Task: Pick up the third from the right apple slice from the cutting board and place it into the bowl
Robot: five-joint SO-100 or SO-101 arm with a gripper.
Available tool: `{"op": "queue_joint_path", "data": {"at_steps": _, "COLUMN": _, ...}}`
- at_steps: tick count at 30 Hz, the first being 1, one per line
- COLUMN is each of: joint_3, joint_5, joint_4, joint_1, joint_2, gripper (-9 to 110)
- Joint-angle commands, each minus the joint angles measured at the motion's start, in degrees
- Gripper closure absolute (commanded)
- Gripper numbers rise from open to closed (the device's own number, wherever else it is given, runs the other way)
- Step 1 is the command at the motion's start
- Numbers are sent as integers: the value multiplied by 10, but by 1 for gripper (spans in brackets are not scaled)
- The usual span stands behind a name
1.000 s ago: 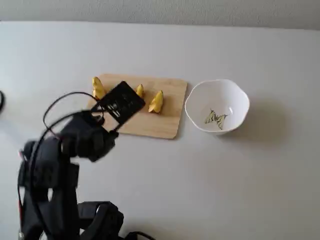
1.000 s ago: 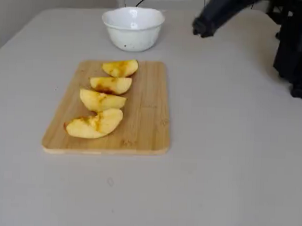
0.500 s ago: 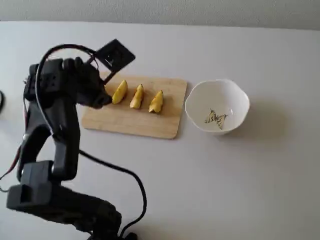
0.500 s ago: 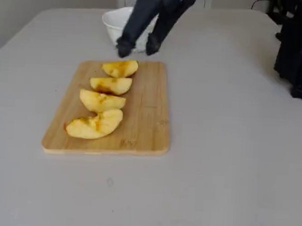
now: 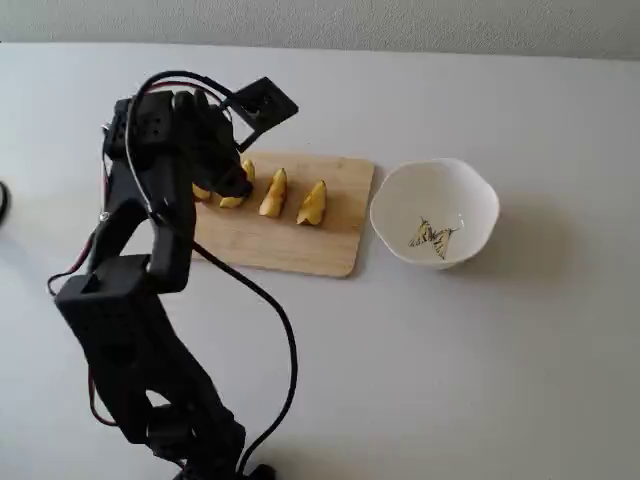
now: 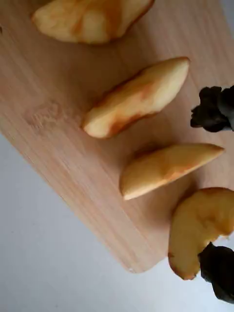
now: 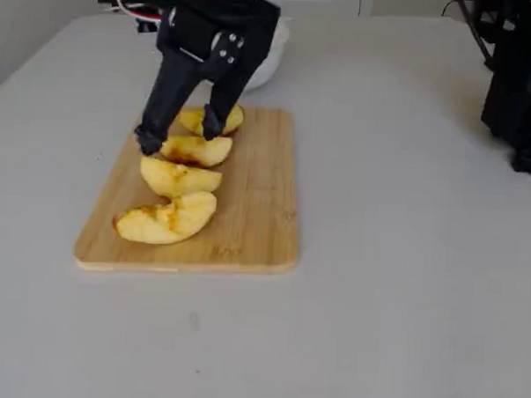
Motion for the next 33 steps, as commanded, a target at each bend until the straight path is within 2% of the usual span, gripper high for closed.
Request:
{"op": "queue_joint_path", "data": {"at_steps": 1, "joint_3": -61, "joint_5": -2, "joint_4": 4, "joint_1": 11, "joint_2": -17, "gripper": 69}}
{"op": "queue_joint_path", "data": {"at_steps": 15, "joint_3": -121, "joint_5": 4, "joint_4": 6, "joint_1": 2, "joint_2": -116, "gripper": 70}}
{"op": "queue_joint_path", "data": {"at_steps": 21, "joint_3": -207, "joint_5": 4, "joint_4": 54, "joint_1": -4, "joint_2": -179, "gripper": 77}}
{"op": "queue_joint_path", "data": {"at_steps": 26, "joint_3": -396, "joint_5": 4, "joint_4": 154, "joint_1": -1, "joint_2": -294, "gripper": 84}}
{"op": "queue_joint_path", "data": {"at_steps": 29, "joint_3": -705, "joint_5": 3, "joint_4": 276, "joint_1": -2, "joint_2": -455, "gripper": 94}}
{"op": "queue_joint_path", "data": {"at_steps": 33, "joint_3": -729, "joint_5": -8, "joint_4": 307, "joint_1": -20, "joint_2": -476, "gripper": 101}}
